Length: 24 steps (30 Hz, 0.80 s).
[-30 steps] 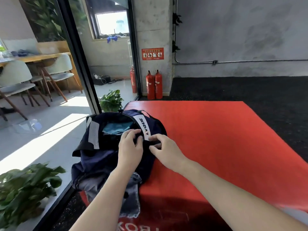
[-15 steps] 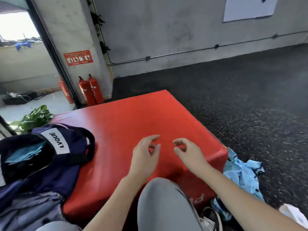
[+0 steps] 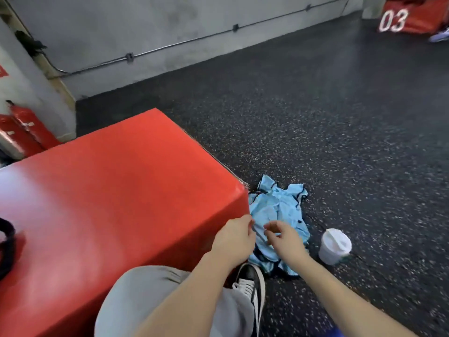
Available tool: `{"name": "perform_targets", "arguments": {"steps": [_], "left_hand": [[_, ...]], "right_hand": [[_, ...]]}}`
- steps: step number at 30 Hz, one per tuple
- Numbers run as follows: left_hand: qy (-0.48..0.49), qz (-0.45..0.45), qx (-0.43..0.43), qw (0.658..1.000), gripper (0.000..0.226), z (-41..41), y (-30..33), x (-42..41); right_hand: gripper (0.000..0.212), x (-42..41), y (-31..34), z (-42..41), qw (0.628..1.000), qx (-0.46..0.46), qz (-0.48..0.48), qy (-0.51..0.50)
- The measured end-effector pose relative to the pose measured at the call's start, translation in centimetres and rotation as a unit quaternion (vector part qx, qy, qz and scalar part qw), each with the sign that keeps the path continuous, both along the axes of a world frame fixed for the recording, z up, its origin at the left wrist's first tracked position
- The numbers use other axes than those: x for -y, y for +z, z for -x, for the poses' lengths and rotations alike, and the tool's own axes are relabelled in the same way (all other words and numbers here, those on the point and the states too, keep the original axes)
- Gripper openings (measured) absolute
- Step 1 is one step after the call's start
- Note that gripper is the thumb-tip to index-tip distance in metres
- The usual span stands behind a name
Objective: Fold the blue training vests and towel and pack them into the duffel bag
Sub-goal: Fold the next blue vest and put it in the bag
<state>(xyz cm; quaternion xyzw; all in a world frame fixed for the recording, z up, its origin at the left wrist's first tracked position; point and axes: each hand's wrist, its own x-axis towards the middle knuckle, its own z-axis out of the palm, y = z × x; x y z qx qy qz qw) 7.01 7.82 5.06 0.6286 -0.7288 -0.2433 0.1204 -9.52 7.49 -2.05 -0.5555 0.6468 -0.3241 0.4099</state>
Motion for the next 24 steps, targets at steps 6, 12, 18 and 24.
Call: {"name": "perform_targets", "arguments": {"steps": [6,12,18,24], "left_hand": [[-0.027,-0.096,0.05,0.994,0.04,2.6,-4.5,1.4],[-0.018,-0.137,0.067,0.988,0.038,4.6,-8.5,3.7],[-0.01,-0.175,0.082,0.981,0.044,5.0,-12.9,5.7],[0.024,-0.221,0.048,0.974,0.049,6.1,-16.9,8.0]], "right_hand": [[0.014,-0.4,-5.0,4.4,0.996,-0.004,-0.077,-0.037],[0.013,1.2,-9.5,6.0,0.991,-0.02,-0.13,-0.03],[0.011,1.8,-14.9,5.7,0.987,-0.004,-0.15,-0.051],[0.019,3.5,-17.0,4.5,0.987,0.001,-0.151,-0.061]]}}
